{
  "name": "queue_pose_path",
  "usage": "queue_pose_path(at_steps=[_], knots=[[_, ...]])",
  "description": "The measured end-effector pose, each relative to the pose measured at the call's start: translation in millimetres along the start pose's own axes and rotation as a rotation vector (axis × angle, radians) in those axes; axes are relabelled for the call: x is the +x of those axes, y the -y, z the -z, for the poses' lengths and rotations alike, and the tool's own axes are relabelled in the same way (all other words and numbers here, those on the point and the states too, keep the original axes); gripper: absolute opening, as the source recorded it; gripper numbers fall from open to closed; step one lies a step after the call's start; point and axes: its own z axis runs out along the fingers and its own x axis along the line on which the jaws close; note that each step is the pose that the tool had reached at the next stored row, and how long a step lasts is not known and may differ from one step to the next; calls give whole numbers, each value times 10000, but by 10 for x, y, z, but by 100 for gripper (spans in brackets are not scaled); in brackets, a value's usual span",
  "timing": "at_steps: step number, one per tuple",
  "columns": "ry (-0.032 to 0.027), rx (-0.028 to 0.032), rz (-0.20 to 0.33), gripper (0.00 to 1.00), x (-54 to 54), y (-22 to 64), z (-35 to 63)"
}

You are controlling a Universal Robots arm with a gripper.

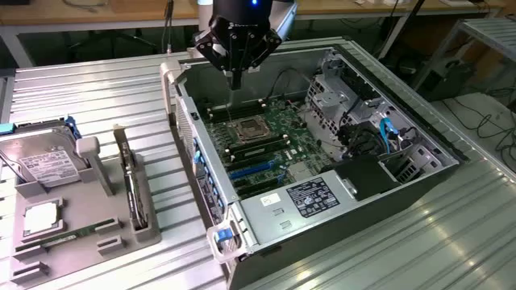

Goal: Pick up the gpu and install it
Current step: 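Reach for the gpu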

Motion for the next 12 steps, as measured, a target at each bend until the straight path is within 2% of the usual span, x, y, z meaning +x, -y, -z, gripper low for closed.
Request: queue_pose_path(at_steps=[12], knots=[[0,0,0,11,74,5,2]])
